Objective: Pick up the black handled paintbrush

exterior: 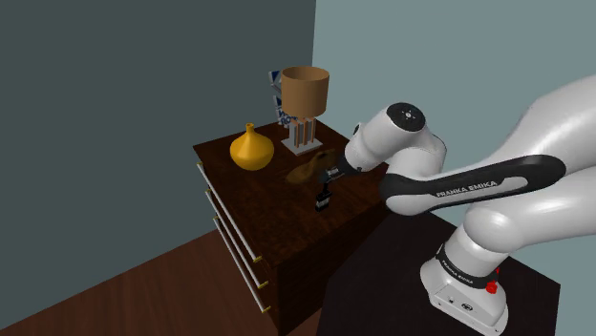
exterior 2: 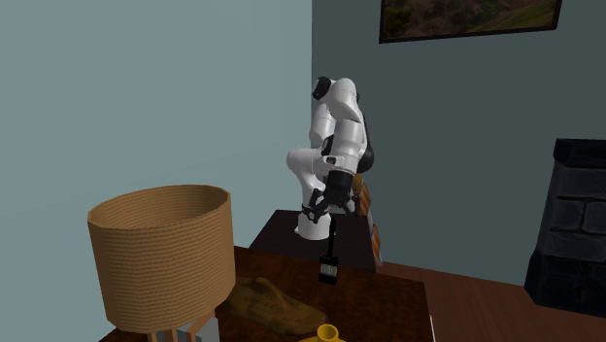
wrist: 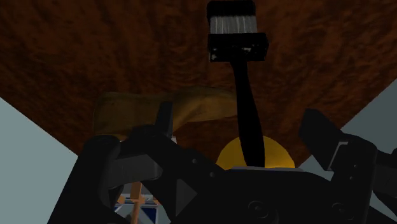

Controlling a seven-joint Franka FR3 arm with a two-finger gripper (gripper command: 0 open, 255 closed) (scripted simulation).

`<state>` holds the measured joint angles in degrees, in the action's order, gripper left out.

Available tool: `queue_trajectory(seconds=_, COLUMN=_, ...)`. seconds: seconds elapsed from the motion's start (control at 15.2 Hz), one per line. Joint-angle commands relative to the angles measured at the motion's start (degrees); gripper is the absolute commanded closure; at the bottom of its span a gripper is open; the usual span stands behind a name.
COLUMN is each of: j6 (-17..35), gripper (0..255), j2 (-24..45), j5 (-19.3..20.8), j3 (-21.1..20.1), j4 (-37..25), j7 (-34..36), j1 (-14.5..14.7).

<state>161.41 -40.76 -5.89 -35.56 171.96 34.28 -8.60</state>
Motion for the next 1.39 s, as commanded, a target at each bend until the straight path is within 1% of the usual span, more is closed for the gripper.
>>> queue_trajectory(seconds=0.0, j6=7.7, gripper=0, j2=4.9, j5=1.7, j3=-8.4, j4=-0.3, j7=6.4, j1=-7.0)
queue_trajectory(seconds=0.2, j6=11.3, gripper=0, j2=7.4, j5=2.4, j3=-12.2, j4=0.3, j7=8.0, j1=-10.4)
queue_trajectory(seconds=0.46, j6=16.3, gripper=0, j2=10.4, j5=3.9, j3=-18.7, j4=0.7, j7=10.5, j1=-16.7)
queue_trajectory(seconds=0.53, j6=17.0, gripper=0, j2=10.8, j5=4.1, j3=-19.8, j4=0.8, j7=10.9, j1=-17.8)
queue_trajectory(seconds=0.66, j6=17.0, gripper=0, j2=10.8, j5=4.0, j3=-19.8, j4=0.8, j7=10.9, j1=-17.8)
queue_trajectory(seconds=0.73, j6=17.1, gripper=255, j2=10.9, j5=4.1, j3=-20.0, j4=0.7, j7=11.0, j1=-18.0)
queue_trajectory(seconds=1.32, j6=17.0, gripper=255, j2=10.8, j5=4.0, j3=-19.8, j4=0.8, j7=10.9, j1=-17.8)
